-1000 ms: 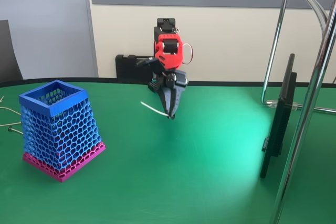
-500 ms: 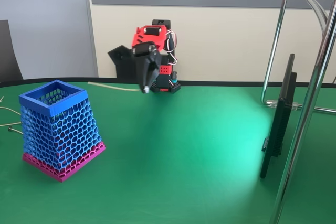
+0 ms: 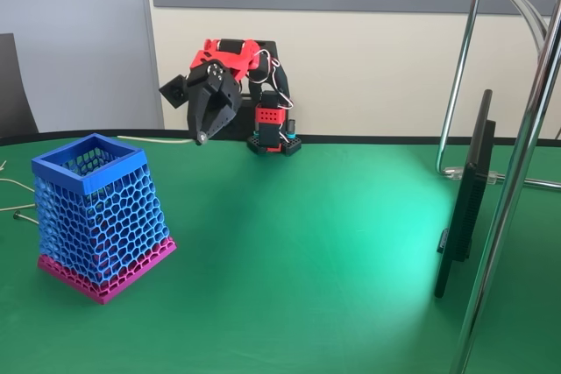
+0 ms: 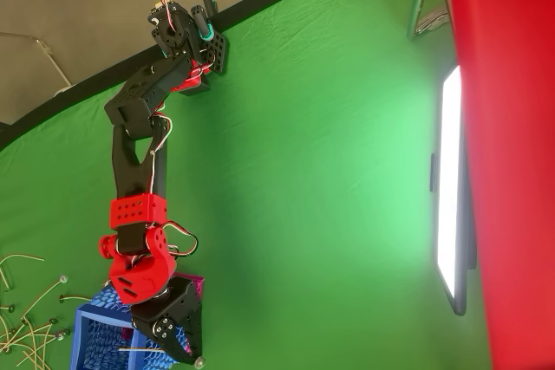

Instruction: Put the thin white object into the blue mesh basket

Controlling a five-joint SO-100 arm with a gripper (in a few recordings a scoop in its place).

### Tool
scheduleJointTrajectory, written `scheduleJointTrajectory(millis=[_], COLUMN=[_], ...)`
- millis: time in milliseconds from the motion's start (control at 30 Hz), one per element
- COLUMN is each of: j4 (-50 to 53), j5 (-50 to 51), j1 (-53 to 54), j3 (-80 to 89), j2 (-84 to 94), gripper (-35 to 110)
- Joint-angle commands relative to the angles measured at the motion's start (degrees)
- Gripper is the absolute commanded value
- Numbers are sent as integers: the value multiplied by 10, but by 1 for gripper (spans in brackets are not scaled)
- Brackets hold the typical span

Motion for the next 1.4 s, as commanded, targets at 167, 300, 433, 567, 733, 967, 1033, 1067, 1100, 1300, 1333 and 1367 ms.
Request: scheduleJointTrajectory(millis=[167,300,433,567,733,967,1033,1067,1100,1300,1333,1367], j4=[-6,-46,-43,-34,-18,0,3,4,7,4,-2,-5], j5=[64,115,152,193,242,257,256,257,258,262,265,267], j1=[40,53,50,53,66,89,96,98,103,120,123,126], j3=[-12,29,28,27,32,48,48,48,48,80,89,97], j2=[-1,-3,-8,-7,10,60,72,76,82,120,127,131], gripper=[0,0,0,0,0,0,0,0,0,0,0,0])
